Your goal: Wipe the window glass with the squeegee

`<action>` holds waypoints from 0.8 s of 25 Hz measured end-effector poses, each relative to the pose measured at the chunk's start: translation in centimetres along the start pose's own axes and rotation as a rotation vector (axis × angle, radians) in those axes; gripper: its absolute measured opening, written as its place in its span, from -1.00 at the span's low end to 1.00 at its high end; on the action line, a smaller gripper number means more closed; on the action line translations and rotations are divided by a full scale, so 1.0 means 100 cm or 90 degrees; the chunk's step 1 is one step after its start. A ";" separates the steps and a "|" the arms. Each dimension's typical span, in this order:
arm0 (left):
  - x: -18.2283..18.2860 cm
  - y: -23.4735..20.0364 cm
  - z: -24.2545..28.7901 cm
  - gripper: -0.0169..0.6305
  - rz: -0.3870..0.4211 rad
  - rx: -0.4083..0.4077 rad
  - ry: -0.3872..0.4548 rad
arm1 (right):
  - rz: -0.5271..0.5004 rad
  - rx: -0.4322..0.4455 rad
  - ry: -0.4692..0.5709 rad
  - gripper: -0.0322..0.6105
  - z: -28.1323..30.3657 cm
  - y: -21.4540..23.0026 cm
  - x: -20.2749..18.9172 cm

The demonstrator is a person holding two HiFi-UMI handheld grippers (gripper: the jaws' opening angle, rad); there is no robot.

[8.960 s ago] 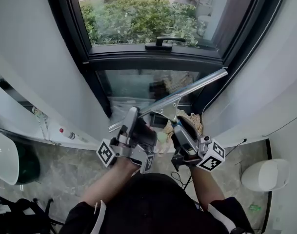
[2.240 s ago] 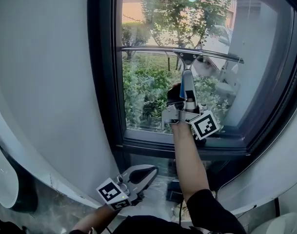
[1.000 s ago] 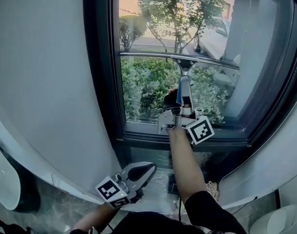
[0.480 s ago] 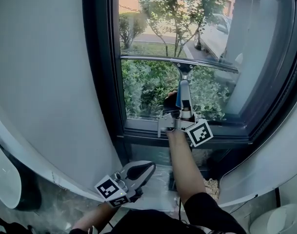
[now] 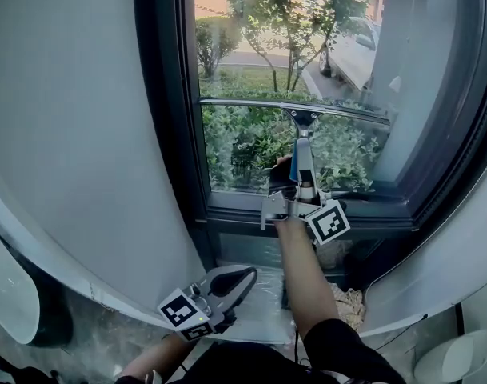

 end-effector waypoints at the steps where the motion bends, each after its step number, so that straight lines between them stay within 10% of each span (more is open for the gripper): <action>1: 0.000 0.000 -0.001 -0.96 0.000 0.000 0.002 | 0.001 -0.003 0.000 -0.49 -0.002 0.001 -0.001; 20: -0.010 0.000 0.000 -0.96 -0.004 0.009 0.006 | 0.005 -0.035 -0.018 -0.49 -0.036 0.011 -0.002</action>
Point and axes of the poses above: the fingertips, and each gripper's own axes: z forward along the fingers, y to its right, x out of its top, the point moved 9 cm from there along -z, backward along the fingers, and after that the axes turned 2 degrees about z, right-handed, at the moved point
